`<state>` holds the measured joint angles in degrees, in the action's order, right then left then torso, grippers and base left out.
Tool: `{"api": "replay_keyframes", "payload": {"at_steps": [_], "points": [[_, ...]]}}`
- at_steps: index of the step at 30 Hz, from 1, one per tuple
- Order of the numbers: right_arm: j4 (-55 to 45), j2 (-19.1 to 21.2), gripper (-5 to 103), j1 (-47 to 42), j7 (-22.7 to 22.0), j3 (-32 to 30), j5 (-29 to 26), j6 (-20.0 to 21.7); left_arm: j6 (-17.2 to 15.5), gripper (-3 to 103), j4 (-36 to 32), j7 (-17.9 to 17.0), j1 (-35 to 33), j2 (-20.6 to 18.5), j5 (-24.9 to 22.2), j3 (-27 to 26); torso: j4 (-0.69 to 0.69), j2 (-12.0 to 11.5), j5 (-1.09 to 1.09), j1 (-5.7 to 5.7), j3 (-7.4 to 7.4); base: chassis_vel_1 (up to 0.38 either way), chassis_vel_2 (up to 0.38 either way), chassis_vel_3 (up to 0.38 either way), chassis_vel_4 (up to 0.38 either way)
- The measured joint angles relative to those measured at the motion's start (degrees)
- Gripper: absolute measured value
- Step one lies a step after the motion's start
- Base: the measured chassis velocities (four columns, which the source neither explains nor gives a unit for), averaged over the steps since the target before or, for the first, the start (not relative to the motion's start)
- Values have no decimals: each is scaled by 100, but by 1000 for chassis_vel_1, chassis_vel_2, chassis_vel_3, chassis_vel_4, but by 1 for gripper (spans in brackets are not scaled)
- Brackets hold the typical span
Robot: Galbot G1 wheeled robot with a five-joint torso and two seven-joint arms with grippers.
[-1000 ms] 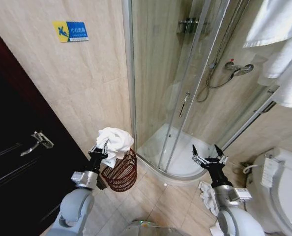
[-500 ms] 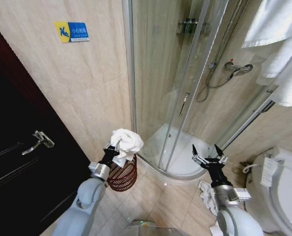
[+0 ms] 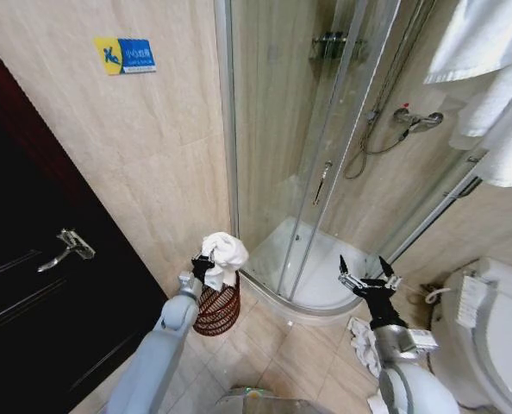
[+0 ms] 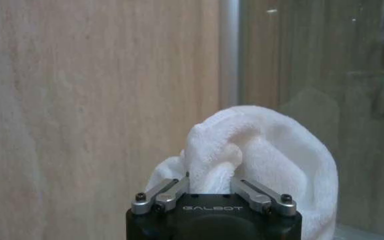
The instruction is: Discard the used towel into the hamper.
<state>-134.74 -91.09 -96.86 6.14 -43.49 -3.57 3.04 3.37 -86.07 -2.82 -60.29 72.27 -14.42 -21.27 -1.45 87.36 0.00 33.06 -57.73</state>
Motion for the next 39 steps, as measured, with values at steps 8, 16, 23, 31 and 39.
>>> {"api": "replay_keyframes", "payload": {"at_steps": [8,16,23,31,39], "points": [[-39,-60,100,36,-72,27,72,116,176,10,870,0,310,-76,29,242,0,0,-1,0,0,0,0,0,0],[-74,-102,100,56,-66,9,16,72,276,10,1504,-143,506,-120,270,370,0,0,0,0,0,0,0,0,0],[-31,-104,100,-21,-35,-38,-108,-106,265,6,1684,-183,481,-196,494,533,0,1,0,-1,0,0,0,0,0],[-37,-100,100,29,-40,-90,-358,-95,-39,36,1404,-567,253,-170,587,583,1,1,0,-1,0,0,0,0,0],[-28,-108,100,-4,5,-35,-378,-228,-1008,64,597,-212,-350,-587,269,478,-1,1,0,-1,1,0,0,0,0]]}}
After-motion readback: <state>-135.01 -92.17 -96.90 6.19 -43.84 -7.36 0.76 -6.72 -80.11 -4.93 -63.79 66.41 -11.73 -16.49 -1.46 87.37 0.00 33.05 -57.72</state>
